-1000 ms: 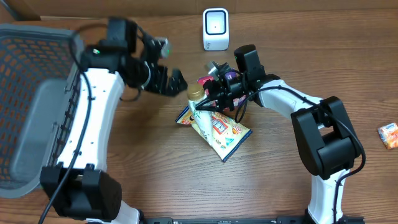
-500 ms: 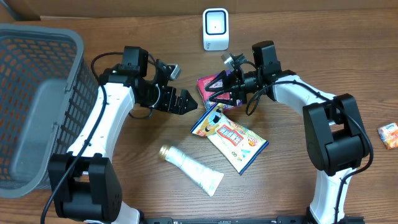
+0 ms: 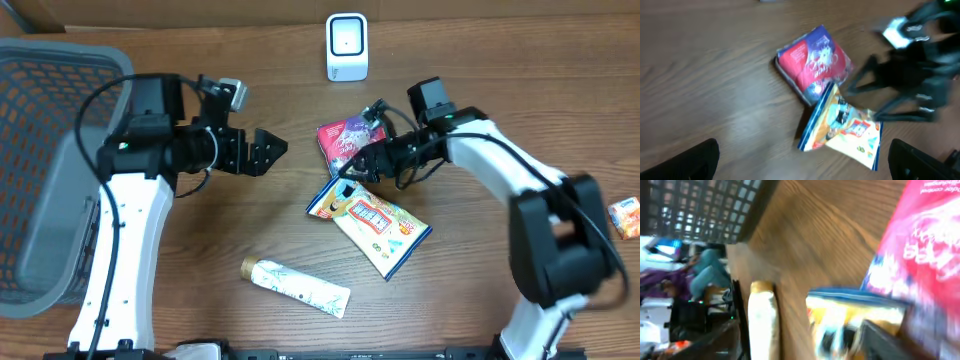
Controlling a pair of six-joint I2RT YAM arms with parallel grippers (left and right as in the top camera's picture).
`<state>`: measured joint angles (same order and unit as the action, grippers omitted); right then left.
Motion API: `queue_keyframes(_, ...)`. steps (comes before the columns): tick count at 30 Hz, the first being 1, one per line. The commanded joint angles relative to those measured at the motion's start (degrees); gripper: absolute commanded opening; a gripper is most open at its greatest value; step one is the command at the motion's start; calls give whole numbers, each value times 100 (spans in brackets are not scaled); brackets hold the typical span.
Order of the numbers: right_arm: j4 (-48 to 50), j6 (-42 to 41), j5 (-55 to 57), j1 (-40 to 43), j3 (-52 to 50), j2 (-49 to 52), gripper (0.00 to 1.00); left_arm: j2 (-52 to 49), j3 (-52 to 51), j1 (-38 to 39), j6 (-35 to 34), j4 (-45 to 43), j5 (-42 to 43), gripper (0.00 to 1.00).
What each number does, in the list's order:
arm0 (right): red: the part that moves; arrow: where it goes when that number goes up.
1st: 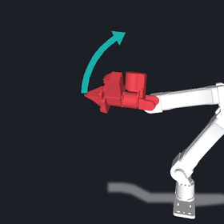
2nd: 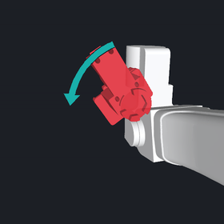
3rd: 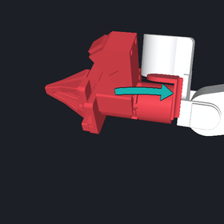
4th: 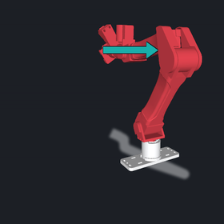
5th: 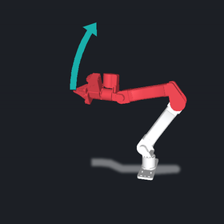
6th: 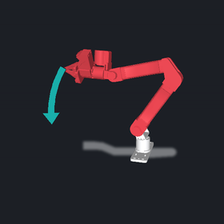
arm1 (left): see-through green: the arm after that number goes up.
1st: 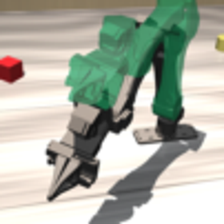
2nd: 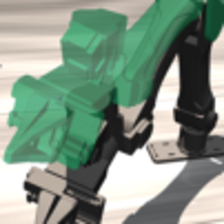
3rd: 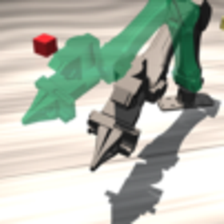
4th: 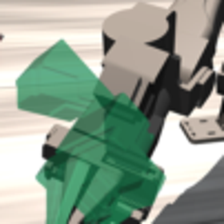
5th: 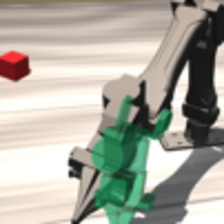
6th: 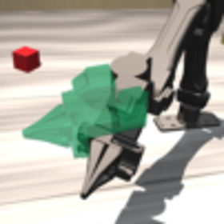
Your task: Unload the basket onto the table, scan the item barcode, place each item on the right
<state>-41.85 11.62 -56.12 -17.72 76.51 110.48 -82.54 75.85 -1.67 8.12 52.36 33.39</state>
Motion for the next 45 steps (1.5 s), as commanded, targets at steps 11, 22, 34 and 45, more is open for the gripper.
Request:
queue_keyframes(11,-2415,4,87,-22,61,-2256,100,50,-2,-61,136,114,-133,100)
queue_keyframes(22,-992,-804,-173,-896,-2288,-2234,98,66,0,-186,133,308,-164,100)
queue_keyframes(34,1239,-2597,1246,-2474,-3397,-2170,100,66,0,-186,131,485,-229,100)
queue_keyframes(45,1867,-3375,1161,-2632,-3390,-1329,100,66,0,-186,133,866,-592,100)
